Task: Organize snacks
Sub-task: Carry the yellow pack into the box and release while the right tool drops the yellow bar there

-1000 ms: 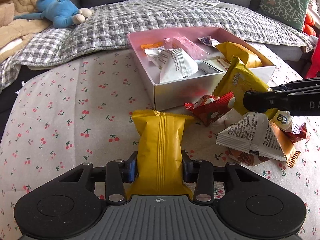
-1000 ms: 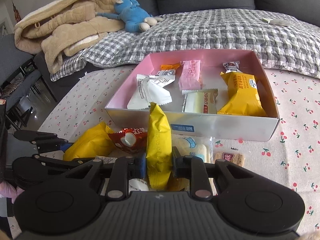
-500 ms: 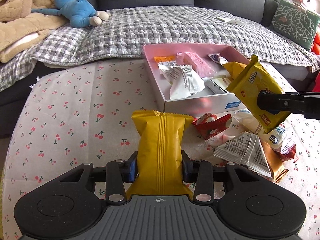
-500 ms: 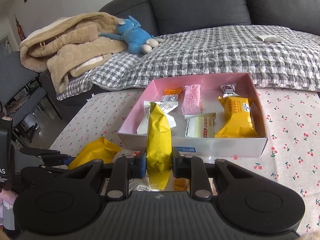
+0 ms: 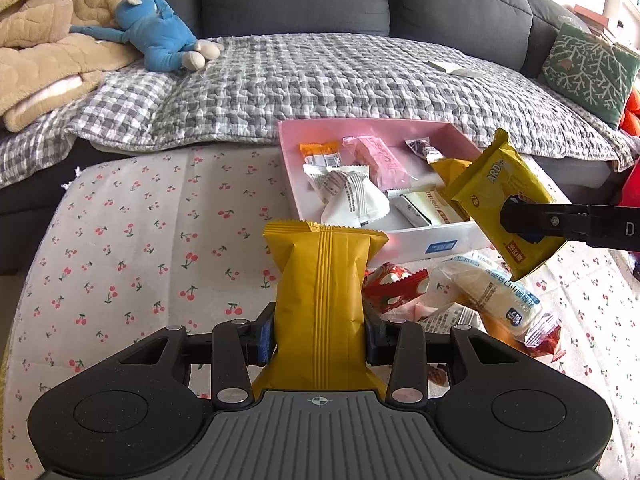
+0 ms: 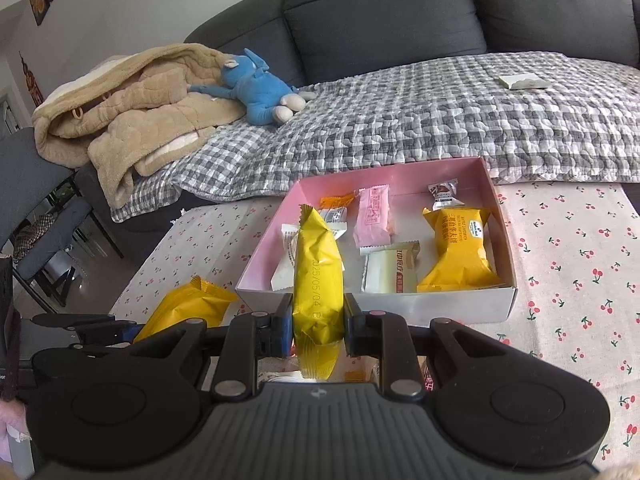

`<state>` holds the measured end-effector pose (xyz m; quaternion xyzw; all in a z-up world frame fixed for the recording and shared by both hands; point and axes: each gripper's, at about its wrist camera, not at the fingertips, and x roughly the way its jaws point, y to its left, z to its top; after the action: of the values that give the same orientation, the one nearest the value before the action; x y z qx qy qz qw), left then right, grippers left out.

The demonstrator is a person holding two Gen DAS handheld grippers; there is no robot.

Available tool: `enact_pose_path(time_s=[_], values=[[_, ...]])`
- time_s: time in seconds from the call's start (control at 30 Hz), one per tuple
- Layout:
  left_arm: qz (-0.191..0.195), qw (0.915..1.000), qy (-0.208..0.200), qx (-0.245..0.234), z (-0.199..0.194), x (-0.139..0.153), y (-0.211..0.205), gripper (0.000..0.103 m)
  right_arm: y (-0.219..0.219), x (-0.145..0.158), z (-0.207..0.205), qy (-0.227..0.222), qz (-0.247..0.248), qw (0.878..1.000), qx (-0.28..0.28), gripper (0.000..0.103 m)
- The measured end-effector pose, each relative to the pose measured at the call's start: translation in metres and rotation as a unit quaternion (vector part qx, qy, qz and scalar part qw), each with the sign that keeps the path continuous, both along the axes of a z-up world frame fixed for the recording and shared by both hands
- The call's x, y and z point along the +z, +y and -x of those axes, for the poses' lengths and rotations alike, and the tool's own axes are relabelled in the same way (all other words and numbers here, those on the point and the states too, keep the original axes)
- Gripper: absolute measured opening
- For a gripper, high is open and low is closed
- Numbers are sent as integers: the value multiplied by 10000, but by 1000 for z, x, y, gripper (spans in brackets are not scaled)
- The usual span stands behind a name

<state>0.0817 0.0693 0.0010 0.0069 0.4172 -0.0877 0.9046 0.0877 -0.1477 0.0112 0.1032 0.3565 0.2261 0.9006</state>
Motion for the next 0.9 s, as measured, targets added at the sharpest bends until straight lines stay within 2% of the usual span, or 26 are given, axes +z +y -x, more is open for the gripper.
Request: enact_pose_path(time_s=[0.27, 0.53, 0.67, 0.9], values=[[-47, 9999, -68, -97, -27, 2, -19, 38, -16, 6, -27, 27, -19, 9994, -349, 21], [238, 9993, -152, -232, -72, 11, -59, 38, -31, -10, -68, 332, -157, 9966, -743, 21], [232, 9994, -77, -259, -94, 0, -79, 38, -33, -17, -82, 401, -272, 9959, -758, 21], [84, 9999, 86, -70, -122, -29, -88, 38, -28, -33, -100, 386, -66, 9969, -689, 21]])
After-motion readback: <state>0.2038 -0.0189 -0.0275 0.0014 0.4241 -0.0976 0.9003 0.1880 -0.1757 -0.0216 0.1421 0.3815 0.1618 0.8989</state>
